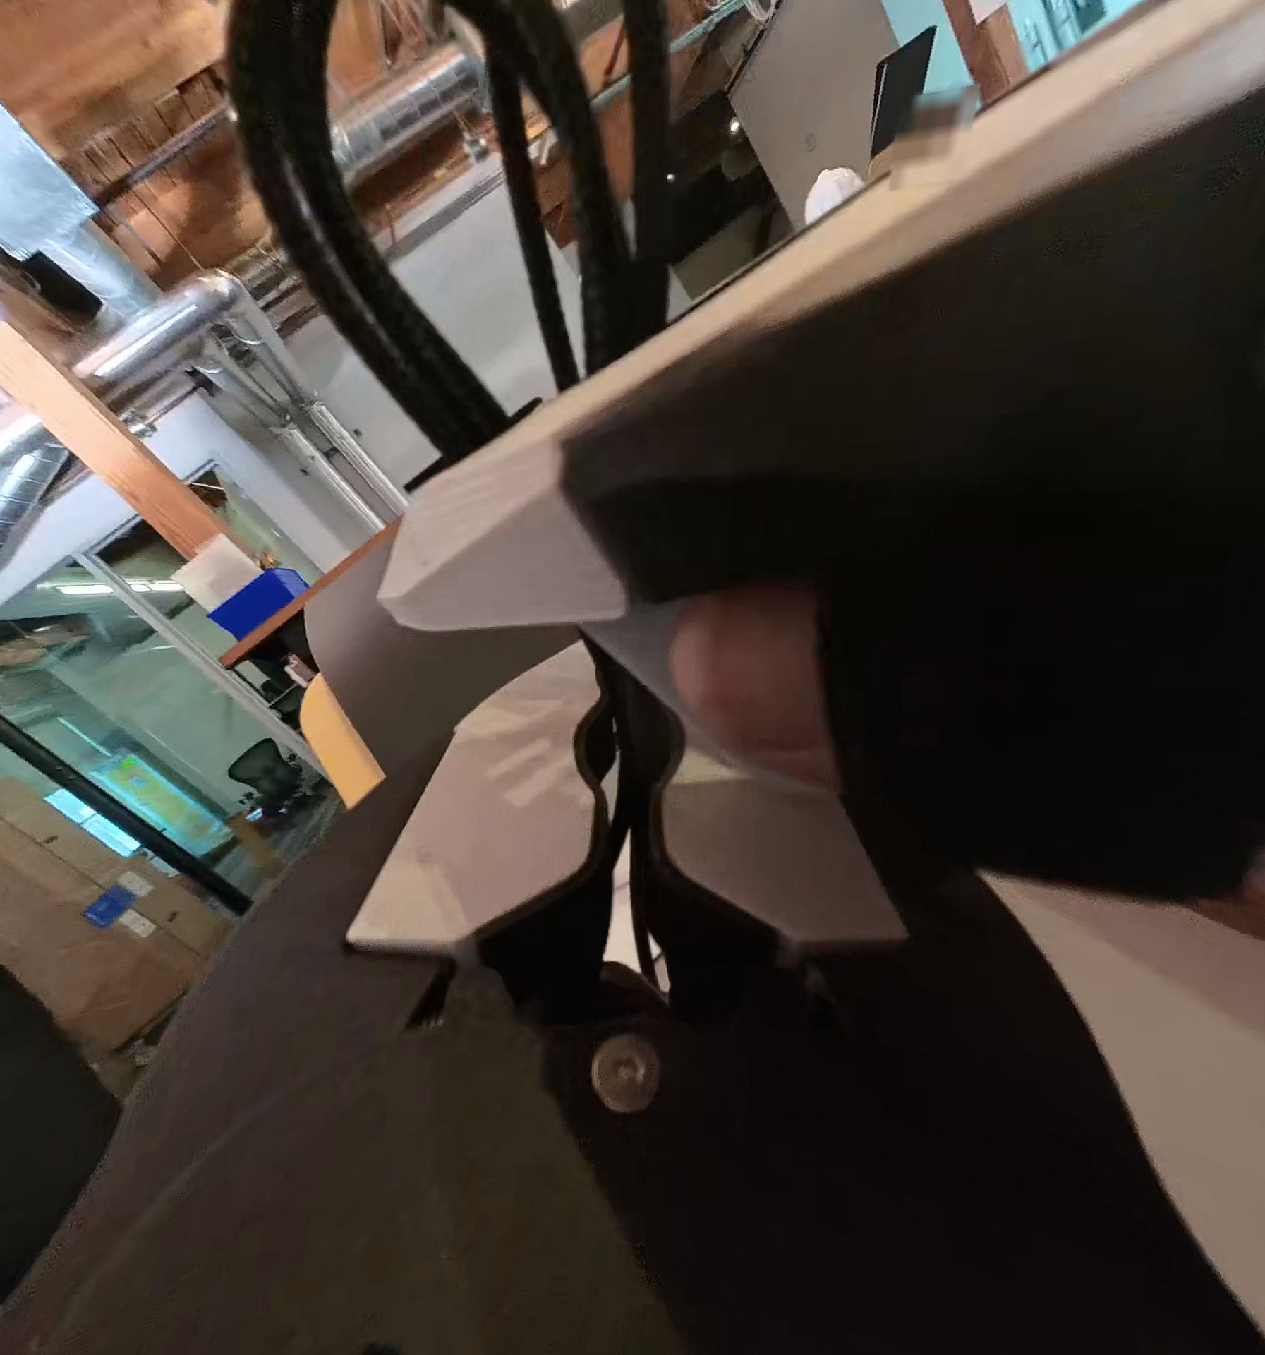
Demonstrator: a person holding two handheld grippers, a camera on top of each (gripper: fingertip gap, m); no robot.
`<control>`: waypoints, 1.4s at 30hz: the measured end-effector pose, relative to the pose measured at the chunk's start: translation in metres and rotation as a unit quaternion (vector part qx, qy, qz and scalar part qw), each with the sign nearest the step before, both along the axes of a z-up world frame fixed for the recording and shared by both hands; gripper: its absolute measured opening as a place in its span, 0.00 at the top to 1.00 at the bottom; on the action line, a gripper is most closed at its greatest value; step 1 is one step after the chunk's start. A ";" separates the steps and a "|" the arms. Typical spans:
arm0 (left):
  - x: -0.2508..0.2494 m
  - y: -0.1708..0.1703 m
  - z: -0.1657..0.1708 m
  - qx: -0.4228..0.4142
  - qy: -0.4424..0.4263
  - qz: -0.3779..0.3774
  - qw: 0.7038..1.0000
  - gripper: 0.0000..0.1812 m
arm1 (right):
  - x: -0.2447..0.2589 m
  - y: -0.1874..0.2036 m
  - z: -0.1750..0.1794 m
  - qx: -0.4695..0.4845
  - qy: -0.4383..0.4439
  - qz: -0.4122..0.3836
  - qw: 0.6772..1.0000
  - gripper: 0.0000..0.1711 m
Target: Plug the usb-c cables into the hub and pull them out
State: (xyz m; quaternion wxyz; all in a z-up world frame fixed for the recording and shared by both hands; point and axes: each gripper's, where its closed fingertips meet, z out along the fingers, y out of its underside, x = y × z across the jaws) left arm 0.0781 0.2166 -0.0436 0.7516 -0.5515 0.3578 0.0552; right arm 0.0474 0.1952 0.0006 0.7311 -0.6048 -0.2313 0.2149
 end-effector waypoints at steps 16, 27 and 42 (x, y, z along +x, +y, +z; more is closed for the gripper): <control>0.025 -0.034 -0.011 -0.118 0.009 -0.210 0.970 0.85 | 0.014 -0.018 0.001 -0.055 0.098 0.207 0.972 1.00; 0.039 -0.076 -0.037 -0.259 0.055 -0.409 0.873 0.82 | -0.002 -0.049 -0.012 -0.094 0.049 0.345 0.933 1.00; 0.029 -0.055 -0.042 -0.268 0.025 -0.377 0.886 0.98 | 0.039 -0.042 0.002 -0.011 -0.065 0.230 0.971 0.85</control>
